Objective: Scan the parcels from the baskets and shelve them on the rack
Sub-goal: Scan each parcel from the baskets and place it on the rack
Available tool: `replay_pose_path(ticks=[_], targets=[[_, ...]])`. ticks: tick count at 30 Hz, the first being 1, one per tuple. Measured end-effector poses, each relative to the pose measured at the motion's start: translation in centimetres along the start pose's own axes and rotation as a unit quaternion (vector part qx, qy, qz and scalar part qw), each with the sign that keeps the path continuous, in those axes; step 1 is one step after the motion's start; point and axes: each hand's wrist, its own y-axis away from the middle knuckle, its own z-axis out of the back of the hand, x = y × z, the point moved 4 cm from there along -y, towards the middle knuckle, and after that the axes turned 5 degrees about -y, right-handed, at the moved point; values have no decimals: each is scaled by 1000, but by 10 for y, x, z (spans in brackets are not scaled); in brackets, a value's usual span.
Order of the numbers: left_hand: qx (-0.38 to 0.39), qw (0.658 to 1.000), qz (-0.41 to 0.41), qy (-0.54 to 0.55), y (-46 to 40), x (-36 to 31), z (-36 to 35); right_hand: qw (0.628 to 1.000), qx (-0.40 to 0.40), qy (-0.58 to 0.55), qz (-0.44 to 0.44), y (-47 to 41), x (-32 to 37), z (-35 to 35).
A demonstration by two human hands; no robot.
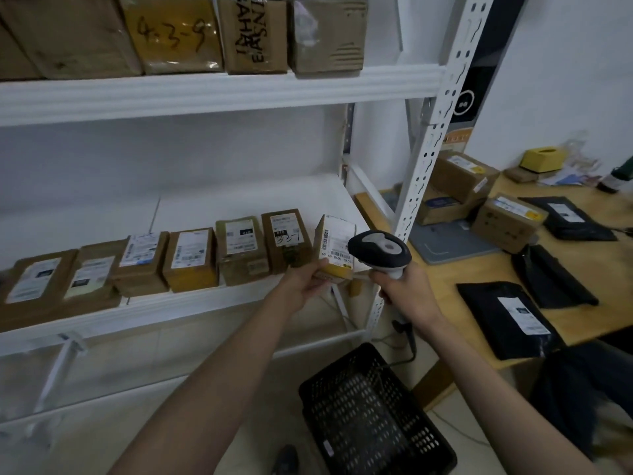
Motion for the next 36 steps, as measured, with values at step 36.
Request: replay_pose_path(ticks=[36], targets=[[-32,985,157,-62,-117,55,-9,970,-84,-47,-223,-8,-104,-8]])
